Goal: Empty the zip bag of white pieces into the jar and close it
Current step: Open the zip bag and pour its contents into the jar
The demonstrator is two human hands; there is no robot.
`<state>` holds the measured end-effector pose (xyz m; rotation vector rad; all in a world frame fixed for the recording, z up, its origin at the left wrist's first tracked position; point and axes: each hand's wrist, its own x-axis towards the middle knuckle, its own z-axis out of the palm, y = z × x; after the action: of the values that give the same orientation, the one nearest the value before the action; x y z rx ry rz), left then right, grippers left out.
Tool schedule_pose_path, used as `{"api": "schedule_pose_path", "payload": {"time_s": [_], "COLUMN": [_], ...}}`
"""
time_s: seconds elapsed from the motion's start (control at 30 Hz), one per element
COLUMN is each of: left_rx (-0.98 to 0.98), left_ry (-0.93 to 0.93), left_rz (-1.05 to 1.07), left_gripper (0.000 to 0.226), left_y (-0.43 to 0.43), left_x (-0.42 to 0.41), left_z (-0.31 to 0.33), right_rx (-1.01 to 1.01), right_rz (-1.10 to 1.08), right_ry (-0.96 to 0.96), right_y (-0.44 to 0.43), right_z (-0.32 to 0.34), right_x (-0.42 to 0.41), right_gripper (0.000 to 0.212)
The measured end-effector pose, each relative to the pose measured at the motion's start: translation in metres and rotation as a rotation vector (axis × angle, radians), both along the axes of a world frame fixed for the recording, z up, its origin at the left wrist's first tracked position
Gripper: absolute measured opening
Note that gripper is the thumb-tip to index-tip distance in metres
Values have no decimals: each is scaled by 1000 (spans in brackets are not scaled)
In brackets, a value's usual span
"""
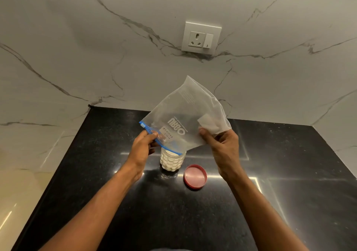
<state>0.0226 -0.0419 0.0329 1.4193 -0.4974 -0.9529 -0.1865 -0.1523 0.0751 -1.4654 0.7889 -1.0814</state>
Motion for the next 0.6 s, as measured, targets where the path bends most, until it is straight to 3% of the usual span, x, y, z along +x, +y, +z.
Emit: {"api": "schedule_pose_path", "payload": {"time_s": [0.07,0.17,0.3,0.4,0.53,0.6], "left_rx": [-7,-16,-30,-47,-46,-44], "left_ry": [-3,8,19,20,1,-3], "left_rz": [-5,-15,-15,-19,-33,-29], "left_gripper": [21,20,43,40,23,20], "left_y": [-1,0,2,1,1,1], "left_x": [0,-1,-3,-2,-2,-1], "left_z": [2,2,2,-1,-6,-8], "right_rx": [33,69,13,2,-136,-203], "right_rz": [13,-36,-59,-56,-16,16], "right_ry": [4,-82,-26,-50,12,111], "right_y": [0,-7,-15,-19,-31,-33], "right_z": [2,10,18,28,44,51], "right_x": [-1,-6,-10,-15,-22,-21], "right_gripper": [40,31,20,40,22,34]}}
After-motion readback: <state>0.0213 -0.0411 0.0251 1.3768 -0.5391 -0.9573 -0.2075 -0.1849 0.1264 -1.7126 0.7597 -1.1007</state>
